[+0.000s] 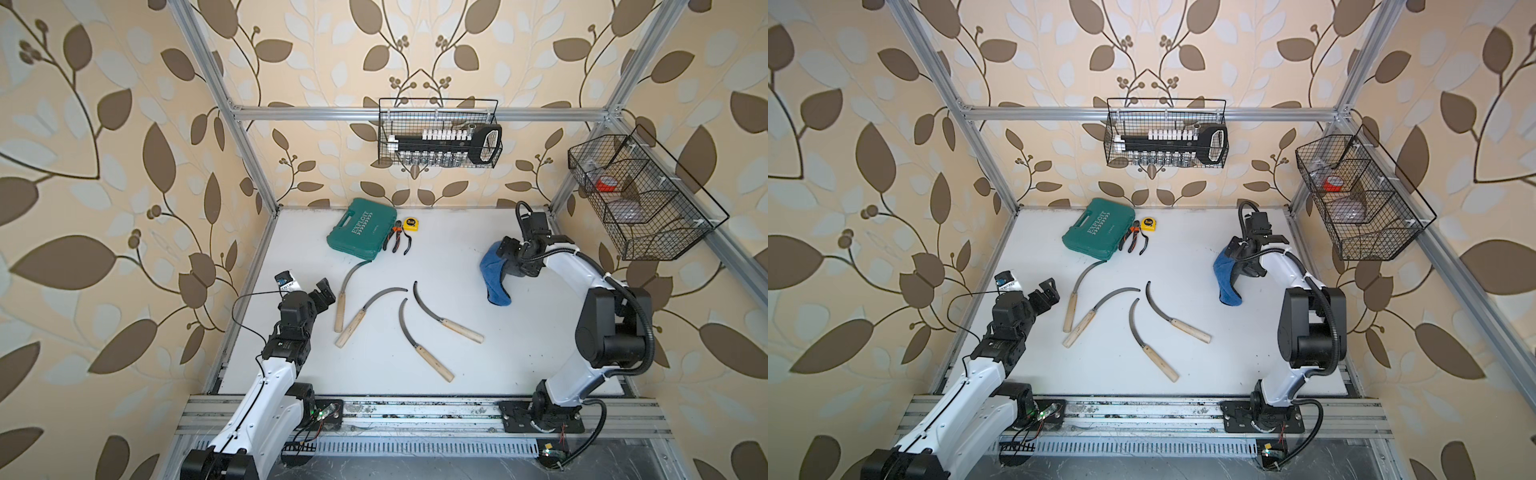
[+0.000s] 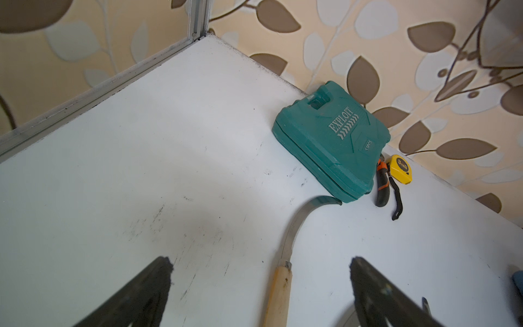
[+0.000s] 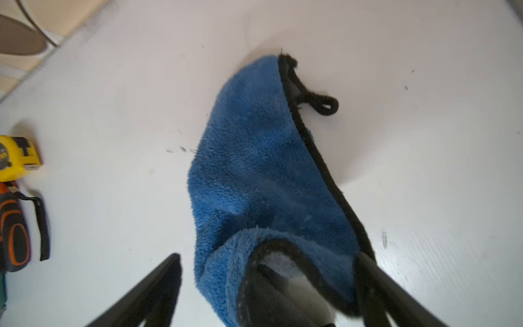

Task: Wipe small sickles with rags
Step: Adjust the rag at the center of the board, then pick up the rag from the center of the board.

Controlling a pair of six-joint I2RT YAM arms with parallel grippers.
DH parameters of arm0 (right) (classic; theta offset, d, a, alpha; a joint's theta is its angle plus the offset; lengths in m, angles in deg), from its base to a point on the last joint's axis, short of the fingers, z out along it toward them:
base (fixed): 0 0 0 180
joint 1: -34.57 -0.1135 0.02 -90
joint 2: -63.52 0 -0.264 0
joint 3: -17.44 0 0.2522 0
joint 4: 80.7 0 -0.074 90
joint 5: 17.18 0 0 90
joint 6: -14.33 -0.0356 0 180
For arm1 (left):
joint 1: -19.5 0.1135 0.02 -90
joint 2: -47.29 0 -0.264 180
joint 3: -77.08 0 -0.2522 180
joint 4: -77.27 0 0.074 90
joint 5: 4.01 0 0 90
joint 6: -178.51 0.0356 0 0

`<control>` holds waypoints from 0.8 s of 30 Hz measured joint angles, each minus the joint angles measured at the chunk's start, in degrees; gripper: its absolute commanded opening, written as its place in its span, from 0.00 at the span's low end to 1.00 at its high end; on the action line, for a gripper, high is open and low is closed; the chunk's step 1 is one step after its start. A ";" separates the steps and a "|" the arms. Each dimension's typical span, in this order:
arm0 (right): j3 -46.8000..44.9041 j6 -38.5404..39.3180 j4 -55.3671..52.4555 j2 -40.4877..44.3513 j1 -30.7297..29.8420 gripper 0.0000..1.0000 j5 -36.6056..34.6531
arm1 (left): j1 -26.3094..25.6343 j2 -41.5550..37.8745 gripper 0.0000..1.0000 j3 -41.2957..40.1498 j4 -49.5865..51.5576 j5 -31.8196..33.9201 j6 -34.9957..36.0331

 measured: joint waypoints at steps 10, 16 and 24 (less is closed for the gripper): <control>6.99 -0.42 -3.17 -3.10 -11.58 0.99 -12.74 | 0.00 0.00 0.99 0.00 0.02 0.02 -0.02; 6.93 -0.57 -4.00 -8.48 -11.56 0.99 -14.25 | 0.00 0.00 0.99 0.00 0.00 0.02 -0.04; 6.40 -0.57 -2.62 -12.22 -10.08 0.99 -13.73 | 0.00 0.00 0.99 0.00 0.02 0.02 -0.07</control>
